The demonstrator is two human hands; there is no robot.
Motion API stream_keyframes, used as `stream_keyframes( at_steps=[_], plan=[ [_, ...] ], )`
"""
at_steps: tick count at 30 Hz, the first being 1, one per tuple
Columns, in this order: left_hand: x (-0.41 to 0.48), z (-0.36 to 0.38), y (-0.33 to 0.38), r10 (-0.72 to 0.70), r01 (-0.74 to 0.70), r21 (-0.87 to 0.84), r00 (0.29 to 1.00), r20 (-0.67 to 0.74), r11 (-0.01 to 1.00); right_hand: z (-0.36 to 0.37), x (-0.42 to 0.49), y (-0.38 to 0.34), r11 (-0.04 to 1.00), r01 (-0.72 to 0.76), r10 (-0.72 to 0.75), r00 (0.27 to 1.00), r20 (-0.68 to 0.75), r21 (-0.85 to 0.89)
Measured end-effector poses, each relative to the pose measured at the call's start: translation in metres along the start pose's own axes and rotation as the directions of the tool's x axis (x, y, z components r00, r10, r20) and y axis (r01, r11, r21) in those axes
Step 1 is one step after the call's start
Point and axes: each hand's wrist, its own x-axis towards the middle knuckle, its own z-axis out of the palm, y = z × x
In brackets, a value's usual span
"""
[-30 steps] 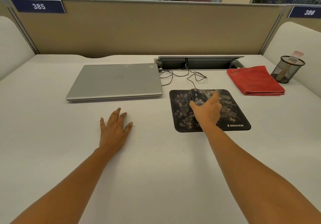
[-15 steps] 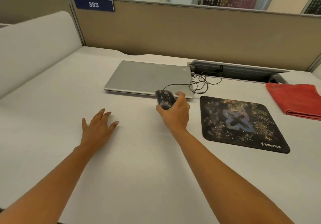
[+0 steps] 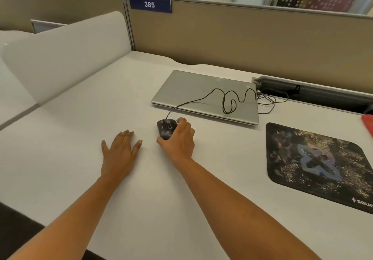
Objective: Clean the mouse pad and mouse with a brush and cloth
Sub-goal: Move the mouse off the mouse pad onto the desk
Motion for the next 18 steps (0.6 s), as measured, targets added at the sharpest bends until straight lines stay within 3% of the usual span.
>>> stream_keyframes(
  at_steps=[4,11,18],
  plan=[
    [0.000,0.001,-0.001,-0.009,0.009,-0.017,1.000,-0.015,1.000,0.006,0.002,-0.004,1.000,0.012,-0.012,0.999,0.036,0.000],
    [-0.002,0.001,0.000,0.026,-0.028,-0.034,0.997,-0.079,0.999,0.011,0.007,-0.011,0.926,-0.203,0.138,0.967,0.215,0.319],
    [-0.005,-0.002,0.002,0.069,-0.071,-0.022,0.993,-0.096,0.997,0.003,0.004,-0.001,0.864,-0.245,0.135,0.955,0.266,0.441]
  ],
)
